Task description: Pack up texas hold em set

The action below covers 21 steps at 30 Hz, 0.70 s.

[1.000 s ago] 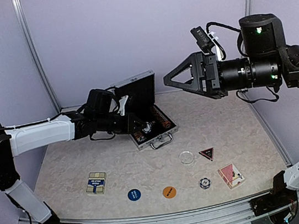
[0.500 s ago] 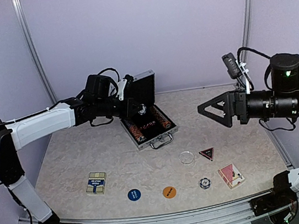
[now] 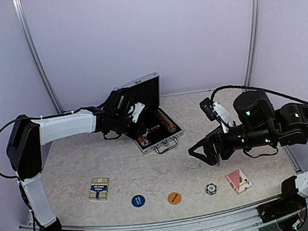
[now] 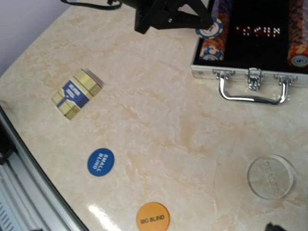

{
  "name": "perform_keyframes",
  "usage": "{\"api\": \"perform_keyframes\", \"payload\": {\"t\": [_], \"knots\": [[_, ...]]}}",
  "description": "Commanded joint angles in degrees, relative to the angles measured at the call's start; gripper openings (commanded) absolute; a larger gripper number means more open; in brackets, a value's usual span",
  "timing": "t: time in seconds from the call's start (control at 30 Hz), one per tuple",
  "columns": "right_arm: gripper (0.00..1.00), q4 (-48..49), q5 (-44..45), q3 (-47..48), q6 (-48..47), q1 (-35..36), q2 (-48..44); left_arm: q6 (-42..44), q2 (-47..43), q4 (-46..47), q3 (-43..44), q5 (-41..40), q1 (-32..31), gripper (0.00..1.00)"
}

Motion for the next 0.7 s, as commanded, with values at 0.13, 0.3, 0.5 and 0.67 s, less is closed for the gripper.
{"api": "perform_keyframes", "payload": {"t": [0.13,0.3,0.5,0.67], "knots": [[1.0,4.3,-2.0,-2.0,-0.5,-1.5,2.4,7.0,2.2,-2.7,1.9,-2.2,0.3,0.0],[1.0,5.1,-3.3,-2.8,-0.5,-2.2,3.1,9.2,3.5,-2.8,0.8,-2.3,-0.5,0.0],[1.0,5.4,-4.0,-3.5,-0.4,-2.7,3.0,10.8,4.0,-2.6,-0.1,-2.6,-2.1,0.0],[1.0,5.9,-4.6,-4.0,-0.3,-2.9,2.6,10.0,2.8,-0.8,-1.4,-4.6,-2.1,0.0]]}}
